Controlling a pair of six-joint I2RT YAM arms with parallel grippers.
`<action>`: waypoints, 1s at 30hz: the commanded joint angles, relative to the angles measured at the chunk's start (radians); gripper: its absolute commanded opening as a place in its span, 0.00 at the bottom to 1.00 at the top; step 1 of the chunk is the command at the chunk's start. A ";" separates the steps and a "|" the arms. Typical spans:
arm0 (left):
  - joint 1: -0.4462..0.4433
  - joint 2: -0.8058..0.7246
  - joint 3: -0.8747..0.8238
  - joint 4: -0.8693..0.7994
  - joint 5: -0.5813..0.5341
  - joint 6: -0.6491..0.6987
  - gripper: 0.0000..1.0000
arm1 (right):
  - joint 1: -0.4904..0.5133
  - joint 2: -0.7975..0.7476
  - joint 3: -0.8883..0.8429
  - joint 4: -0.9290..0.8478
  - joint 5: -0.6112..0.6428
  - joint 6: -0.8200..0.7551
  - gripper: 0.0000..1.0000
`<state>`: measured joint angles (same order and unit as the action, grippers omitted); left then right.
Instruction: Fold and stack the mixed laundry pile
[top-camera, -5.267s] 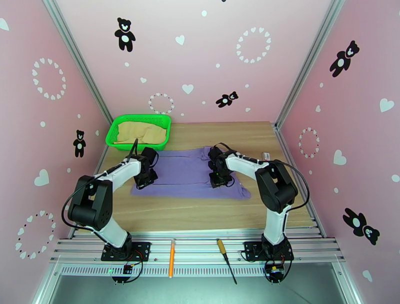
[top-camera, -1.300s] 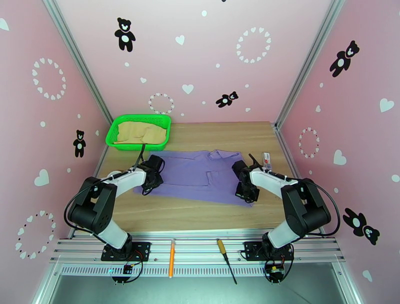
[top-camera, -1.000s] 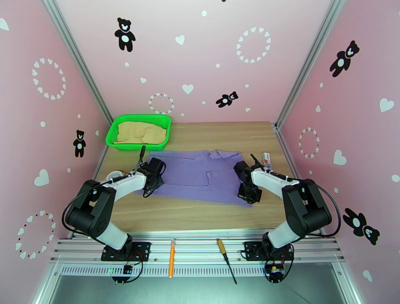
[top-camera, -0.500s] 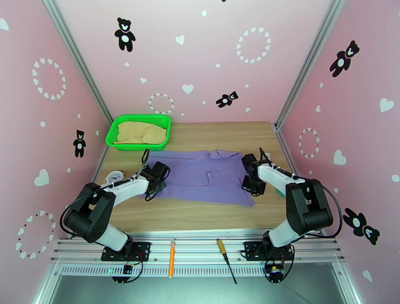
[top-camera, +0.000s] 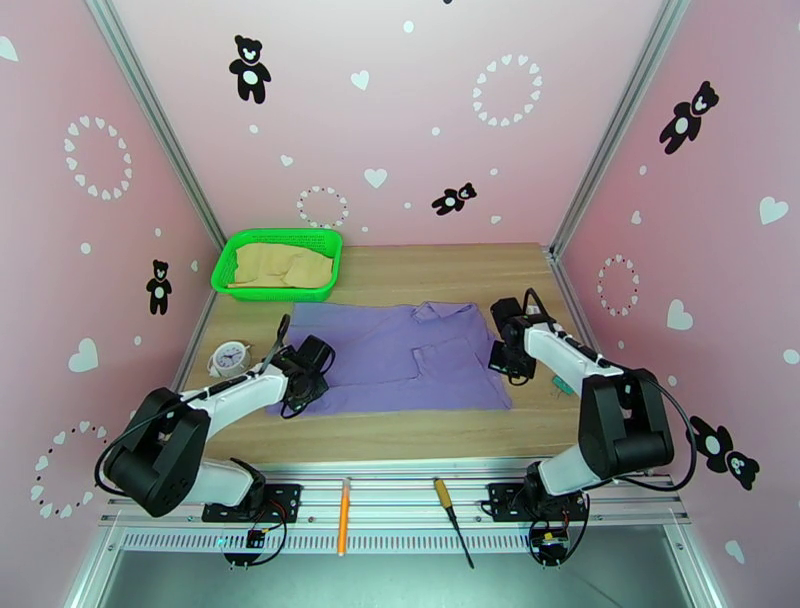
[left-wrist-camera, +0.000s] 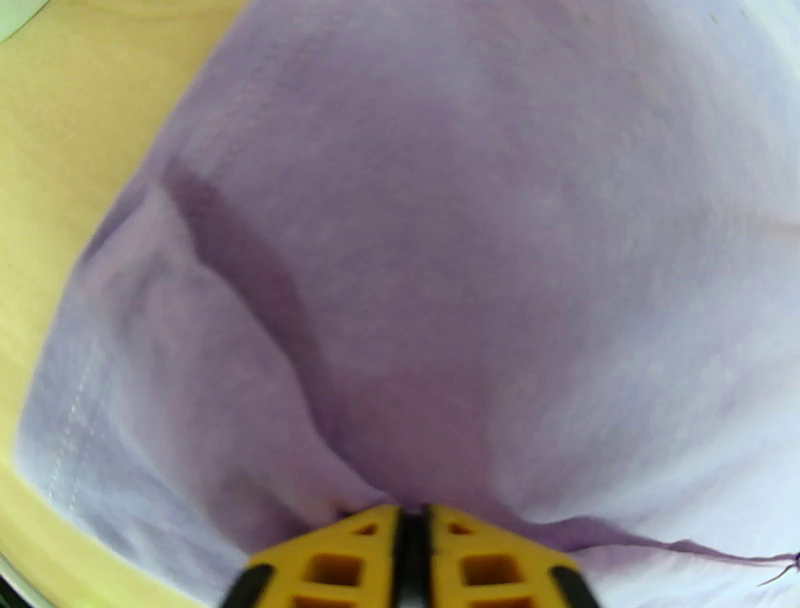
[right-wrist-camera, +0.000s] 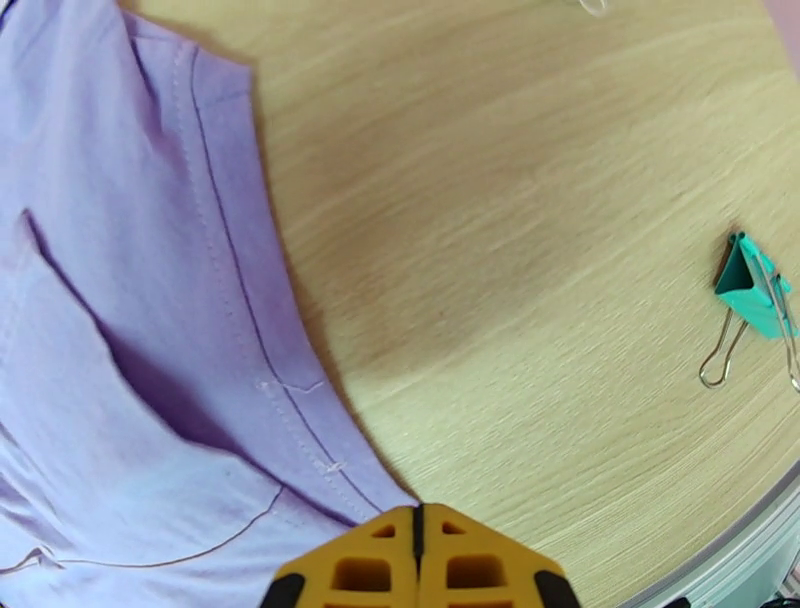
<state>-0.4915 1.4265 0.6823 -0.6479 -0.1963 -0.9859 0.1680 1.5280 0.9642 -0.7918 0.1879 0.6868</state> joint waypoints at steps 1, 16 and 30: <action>-0.003 0.036 0.041 -0.294 0.006 0.028 0.40 | -0.003 -0.033 0.048 -0.025 -0.020 -0.075 0.06; 0.248 0.242 0.643 -0.390 -0.051 0.337 0.62 | 0.221 0.314 0.601 -0.101 -0.195 -0.550 0.41; 0.476 0.606 0.818 -0.121 0.101 0.411 0.39 | 0.237 0.518 0.777 -0.100 -0.261 -0.566 0.38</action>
<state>-0.0391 2.0197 1.4662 -0.8448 -0.1143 -0.5945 0.3992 2.0338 1.7260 -0.8661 -0.0551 0.1230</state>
